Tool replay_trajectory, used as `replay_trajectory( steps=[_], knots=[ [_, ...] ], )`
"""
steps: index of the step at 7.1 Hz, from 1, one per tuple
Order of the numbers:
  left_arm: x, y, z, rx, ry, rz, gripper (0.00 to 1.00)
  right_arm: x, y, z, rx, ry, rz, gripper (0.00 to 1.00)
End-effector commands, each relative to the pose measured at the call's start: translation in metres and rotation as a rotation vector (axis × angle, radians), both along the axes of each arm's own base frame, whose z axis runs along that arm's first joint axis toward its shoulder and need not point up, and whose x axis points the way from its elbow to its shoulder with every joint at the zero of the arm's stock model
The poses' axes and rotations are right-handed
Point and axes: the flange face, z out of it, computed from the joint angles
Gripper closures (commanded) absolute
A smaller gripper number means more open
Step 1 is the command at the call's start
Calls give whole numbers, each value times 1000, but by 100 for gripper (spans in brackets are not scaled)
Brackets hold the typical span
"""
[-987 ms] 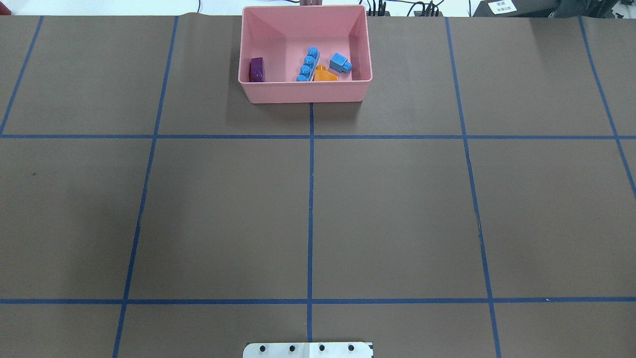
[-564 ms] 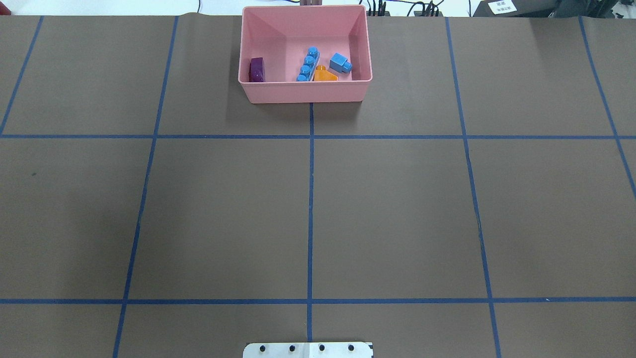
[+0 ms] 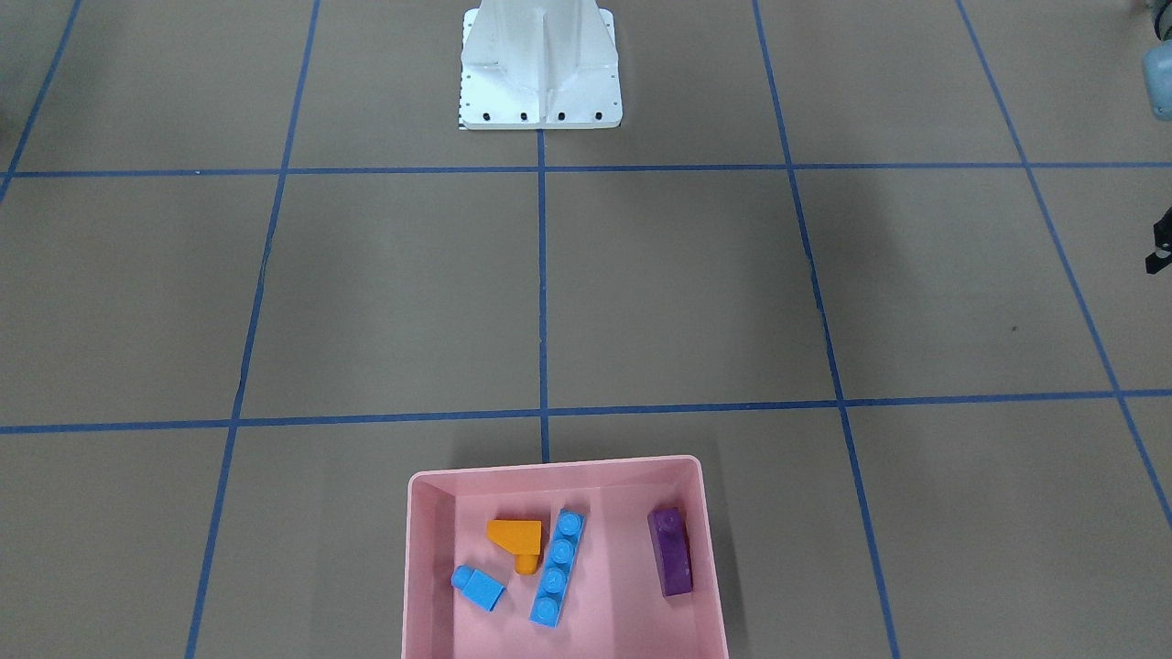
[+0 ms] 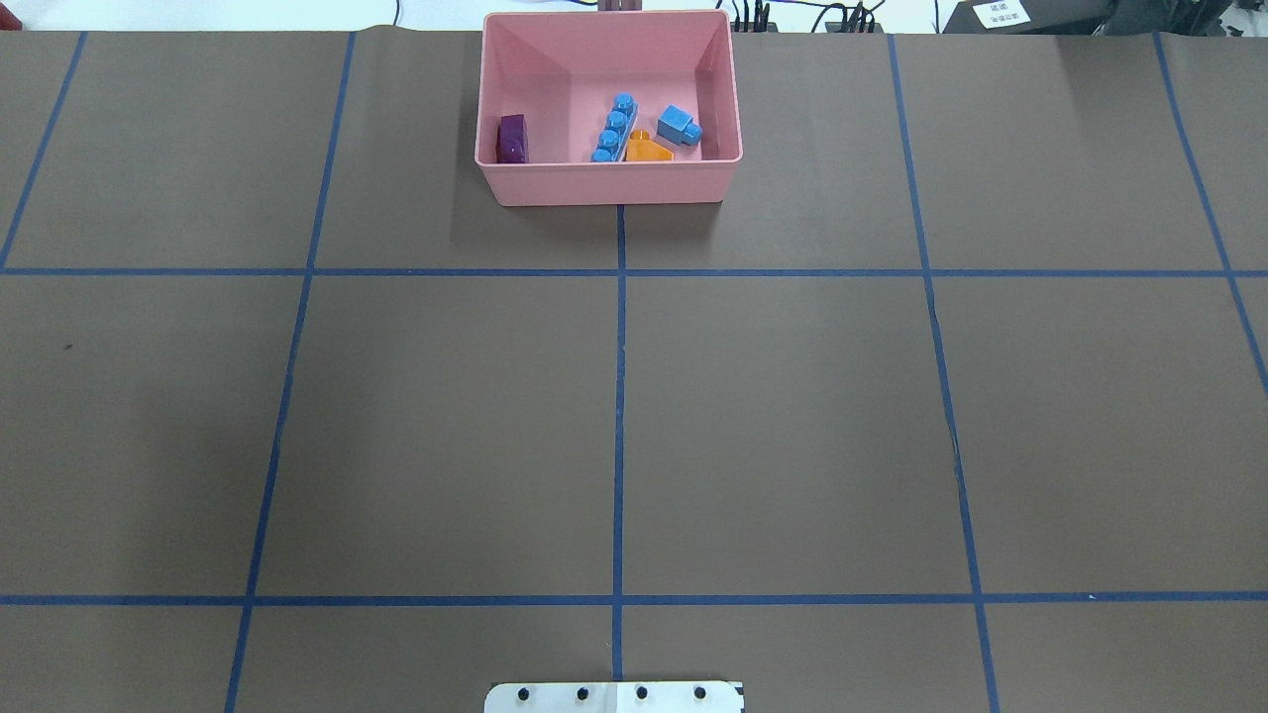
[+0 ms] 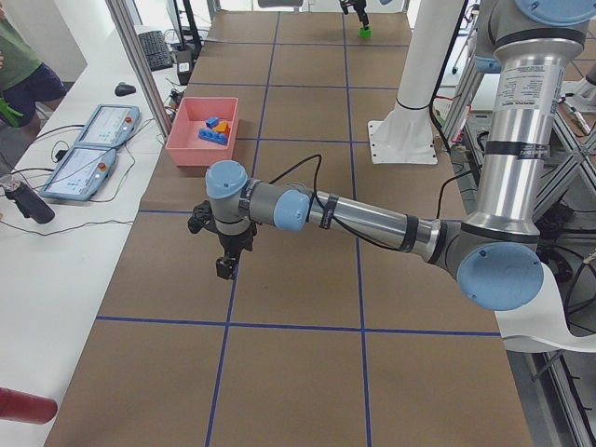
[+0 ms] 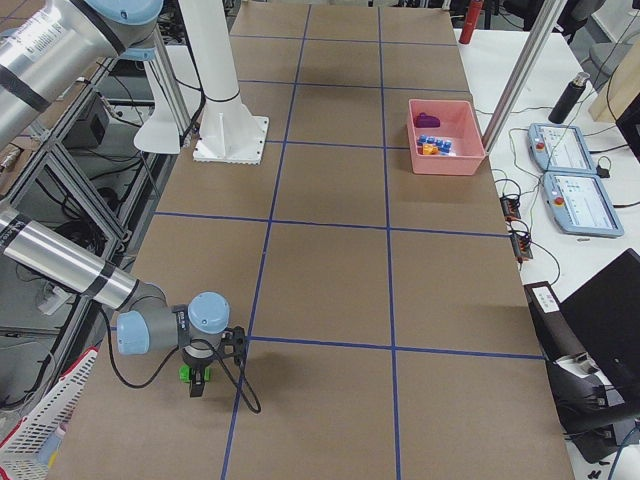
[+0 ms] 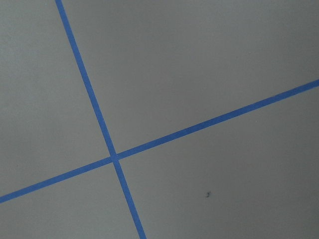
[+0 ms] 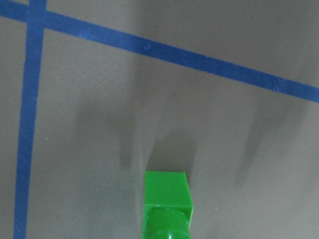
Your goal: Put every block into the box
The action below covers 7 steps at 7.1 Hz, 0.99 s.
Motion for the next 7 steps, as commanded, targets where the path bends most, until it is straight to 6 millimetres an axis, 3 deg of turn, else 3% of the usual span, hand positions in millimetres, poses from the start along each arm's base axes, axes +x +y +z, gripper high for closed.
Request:
replay_trajectory(
  steps=[1, 3, 4, 5, 7],
  knots=[
    [1, 0, 0, 0, 0, 2, 0, -8, -5, 9, -23, -1, -7, 2],
    [1, 0, 0, 2, 2, 2, 0, -11, -4, 22, -55, -14, -19, 6],
    [1, -1, -1, 3, 2, 2, 0, -12, -4, 22, -60, -19, -23, 15],
    [1, -1, 0, 2, 2, 2, 0, -13, -3, 23, -63, -20, -32, 32],
    [1, 0, 0, 0, 1, 2, 0, -17, -2, 23, -58, -21, -62, 94]
  ],
)
